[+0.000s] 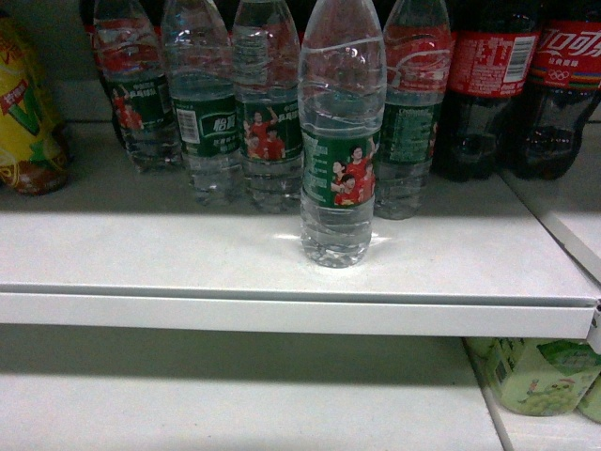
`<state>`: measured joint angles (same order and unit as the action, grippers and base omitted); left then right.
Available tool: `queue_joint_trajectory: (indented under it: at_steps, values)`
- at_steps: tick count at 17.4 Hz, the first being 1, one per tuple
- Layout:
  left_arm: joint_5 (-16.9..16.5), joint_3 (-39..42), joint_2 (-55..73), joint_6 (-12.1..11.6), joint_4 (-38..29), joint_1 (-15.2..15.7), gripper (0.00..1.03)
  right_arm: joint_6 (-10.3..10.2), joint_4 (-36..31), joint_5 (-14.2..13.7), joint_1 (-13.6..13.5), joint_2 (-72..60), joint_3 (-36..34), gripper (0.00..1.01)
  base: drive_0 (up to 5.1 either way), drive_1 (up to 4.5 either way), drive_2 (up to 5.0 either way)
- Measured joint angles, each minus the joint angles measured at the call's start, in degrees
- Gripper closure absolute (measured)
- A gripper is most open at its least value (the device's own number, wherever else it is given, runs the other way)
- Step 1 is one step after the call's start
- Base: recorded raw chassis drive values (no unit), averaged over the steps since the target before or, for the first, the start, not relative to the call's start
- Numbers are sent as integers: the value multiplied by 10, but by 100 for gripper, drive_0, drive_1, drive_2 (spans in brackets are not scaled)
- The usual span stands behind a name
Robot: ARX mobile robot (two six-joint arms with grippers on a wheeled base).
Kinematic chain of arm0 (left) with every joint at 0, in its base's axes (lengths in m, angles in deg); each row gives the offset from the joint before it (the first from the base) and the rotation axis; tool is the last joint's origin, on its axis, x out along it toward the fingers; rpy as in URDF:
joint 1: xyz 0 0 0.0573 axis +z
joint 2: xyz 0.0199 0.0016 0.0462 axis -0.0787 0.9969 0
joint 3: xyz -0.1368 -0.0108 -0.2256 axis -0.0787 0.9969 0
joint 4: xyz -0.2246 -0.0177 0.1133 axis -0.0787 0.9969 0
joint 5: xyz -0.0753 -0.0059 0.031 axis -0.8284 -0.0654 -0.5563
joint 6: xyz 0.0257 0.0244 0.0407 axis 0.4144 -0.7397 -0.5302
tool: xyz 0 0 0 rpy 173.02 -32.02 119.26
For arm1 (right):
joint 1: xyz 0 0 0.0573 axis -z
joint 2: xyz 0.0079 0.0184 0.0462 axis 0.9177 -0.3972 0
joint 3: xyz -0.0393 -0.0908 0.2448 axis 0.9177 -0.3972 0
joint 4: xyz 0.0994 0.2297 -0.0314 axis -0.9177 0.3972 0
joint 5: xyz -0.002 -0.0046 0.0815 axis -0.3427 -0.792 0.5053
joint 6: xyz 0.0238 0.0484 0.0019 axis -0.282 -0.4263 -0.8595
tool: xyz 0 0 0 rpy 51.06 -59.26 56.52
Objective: Move water from second to third shelf
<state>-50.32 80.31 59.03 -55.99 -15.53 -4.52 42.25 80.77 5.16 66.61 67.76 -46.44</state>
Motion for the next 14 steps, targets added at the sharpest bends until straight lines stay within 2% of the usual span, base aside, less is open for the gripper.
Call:
queue_joint_trajectory:
  at_steps: [14]
  values:
    - [0,0,0,0,0,0,5,0,0,0,0,0,0,3,0,0,0]
